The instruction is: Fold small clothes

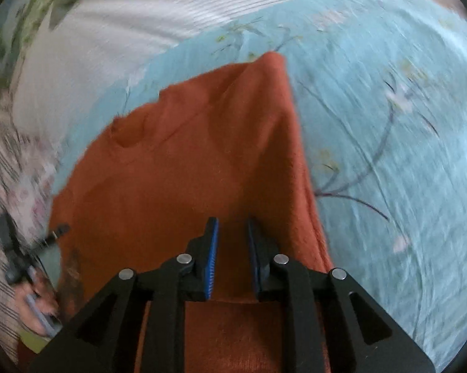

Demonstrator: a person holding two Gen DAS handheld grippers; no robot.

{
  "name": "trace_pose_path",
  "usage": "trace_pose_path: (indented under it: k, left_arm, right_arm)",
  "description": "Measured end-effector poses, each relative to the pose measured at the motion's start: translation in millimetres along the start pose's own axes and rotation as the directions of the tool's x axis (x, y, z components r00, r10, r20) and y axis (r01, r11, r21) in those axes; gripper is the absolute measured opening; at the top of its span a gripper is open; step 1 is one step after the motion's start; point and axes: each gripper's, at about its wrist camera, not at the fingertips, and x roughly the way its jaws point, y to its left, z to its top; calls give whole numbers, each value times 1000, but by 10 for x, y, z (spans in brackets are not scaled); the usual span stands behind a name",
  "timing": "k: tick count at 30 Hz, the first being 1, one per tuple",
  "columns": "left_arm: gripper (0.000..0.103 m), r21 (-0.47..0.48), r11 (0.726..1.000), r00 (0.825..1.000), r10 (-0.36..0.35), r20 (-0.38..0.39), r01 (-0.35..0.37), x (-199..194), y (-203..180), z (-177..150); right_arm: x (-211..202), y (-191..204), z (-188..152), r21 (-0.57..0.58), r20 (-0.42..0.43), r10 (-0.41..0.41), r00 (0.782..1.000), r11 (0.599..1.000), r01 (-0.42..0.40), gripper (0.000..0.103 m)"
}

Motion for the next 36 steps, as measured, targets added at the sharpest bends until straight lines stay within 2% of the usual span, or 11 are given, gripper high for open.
trace_pose_path:
  k: [3,5,6,12,16,19,22,26,29,30,36]
  left_arm:
    - [6,-20,999,1000,28,6,-28,-144,169,-86]
    - [5,-52,998,999,36,9,-36,-262,343,-136]
    - [5,-63,997,999,42,14,-41,-312,413,-149]
    - [6,-77,991,992,111,54,-107,-564,693,-72]
    - [38,-21,993,991,121,52,-120,-507,659,90]
    - [47,41,993,994,106,25,-107,-359,537,198]
    - [58,124,986,993,114,-4,-113,-169,348,247]
    - [54,138,967,974,222,-33,-216,65,388,290]
    - [32,60,986,985,162,-63,-158,121,588,318]
    - [10,33,988,987,150,-59,-148,106,643,322]
    - [6,-12,993,992,119,37,-119,-197,624,351]
  right_arm:
    - [-56,59,-17,-5,-36,-34,999,999,34,37]
    - [-81,182,-50,-30,-37,12,999,999,-13,92]
    - [-87,250,-75,-50,-33,34,999,998,-35,102]
    - [-55,266,-208,-77,25,26,999,997,-24,103]
    - [4,369,-264,-161,30,-26,999,986,30,103]
    - [11,480,-264,-223,2,-79,997,972,77,103]
    - [-162,435,-247,-145,23,12,1000,989,-8,103]
    - [-464,523,-292,-124,81,123,989,986,-112,103]
    - [-538,655,-330,-111,68,150,986,984,-142,103]
    - [-540,685,-352,-113,53,149,987,983,-143,103]
    - [-409,874,-489,-147,11,135,991,980,-132,96]
